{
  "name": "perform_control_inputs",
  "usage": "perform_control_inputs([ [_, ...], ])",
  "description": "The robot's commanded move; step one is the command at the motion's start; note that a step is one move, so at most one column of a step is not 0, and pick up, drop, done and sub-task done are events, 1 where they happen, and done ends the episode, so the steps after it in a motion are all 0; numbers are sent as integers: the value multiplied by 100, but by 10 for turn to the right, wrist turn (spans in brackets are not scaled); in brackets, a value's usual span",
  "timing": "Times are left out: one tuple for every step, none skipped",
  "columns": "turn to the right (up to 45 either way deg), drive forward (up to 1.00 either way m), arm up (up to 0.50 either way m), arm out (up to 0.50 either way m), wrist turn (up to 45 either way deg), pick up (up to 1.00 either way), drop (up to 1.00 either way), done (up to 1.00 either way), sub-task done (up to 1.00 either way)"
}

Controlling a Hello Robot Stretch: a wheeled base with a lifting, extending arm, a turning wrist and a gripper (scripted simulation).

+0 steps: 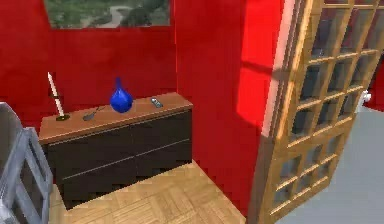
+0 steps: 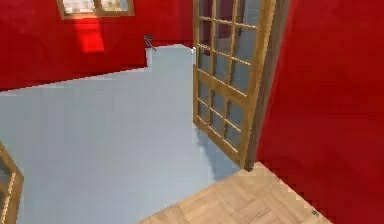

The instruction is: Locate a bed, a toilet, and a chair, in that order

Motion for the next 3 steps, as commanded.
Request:
perform_control_inputs([
  [450,0,0,0,0,0,0,0,0],
  [210,0,0,0,0,0,0,0,0],
  [30,0,0,0,0,0,0,0,0],
])
